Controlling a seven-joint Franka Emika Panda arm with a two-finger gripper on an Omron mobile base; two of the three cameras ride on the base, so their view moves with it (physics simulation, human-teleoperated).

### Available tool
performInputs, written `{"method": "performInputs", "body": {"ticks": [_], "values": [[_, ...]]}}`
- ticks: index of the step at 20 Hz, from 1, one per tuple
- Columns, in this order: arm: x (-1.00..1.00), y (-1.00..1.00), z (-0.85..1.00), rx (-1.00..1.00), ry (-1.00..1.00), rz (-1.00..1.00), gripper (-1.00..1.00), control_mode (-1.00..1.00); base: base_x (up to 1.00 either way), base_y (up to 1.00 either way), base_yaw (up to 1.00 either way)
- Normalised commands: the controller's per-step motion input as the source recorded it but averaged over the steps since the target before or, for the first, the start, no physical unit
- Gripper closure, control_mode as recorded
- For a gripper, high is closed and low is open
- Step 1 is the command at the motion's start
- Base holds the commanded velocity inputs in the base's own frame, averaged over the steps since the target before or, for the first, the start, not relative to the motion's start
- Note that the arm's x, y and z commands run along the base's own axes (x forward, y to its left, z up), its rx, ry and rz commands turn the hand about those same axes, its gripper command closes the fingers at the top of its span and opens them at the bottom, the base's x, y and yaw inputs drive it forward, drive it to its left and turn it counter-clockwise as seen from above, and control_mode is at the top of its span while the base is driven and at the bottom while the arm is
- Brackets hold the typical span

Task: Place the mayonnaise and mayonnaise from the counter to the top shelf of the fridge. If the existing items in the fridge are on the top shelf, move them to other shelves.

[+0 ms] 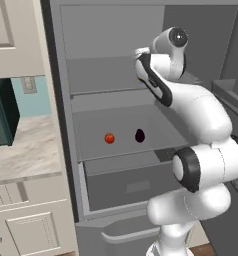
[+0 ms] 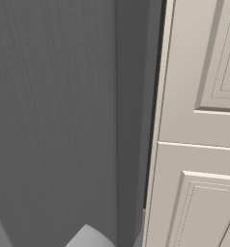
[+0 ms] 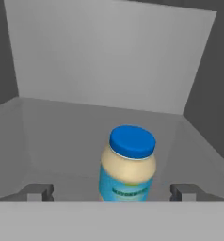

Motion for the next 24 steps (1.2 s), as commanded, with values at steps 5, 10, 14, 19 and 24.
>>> {"method": "performInputs", "body": {"ticks": [5,10,14,19,24], "values": [[-1.00,0.60,0.00,0.00,-0.17,-0.16,-1.00,-1.00,0.00,0.00,0.00],[-1.00,0.46,0.01,0.00,-0.04,-0.21,-1.00,-1.00,0.00,0.00,0.00],[-1.00,0.44,0.00,0.01,0.00,-0.20,-1.00,-1.00,0.00,0.00,0.00],[-1.00,0.34,0.00,0.05,0.10,-0.15,-1.00,-1.00,0.00,0.00,0.00],[-1.00,0.05,-0.02,0.14,0.14,-0.06,-1.00,-1.00,0.00,0.00,0.00]]}}
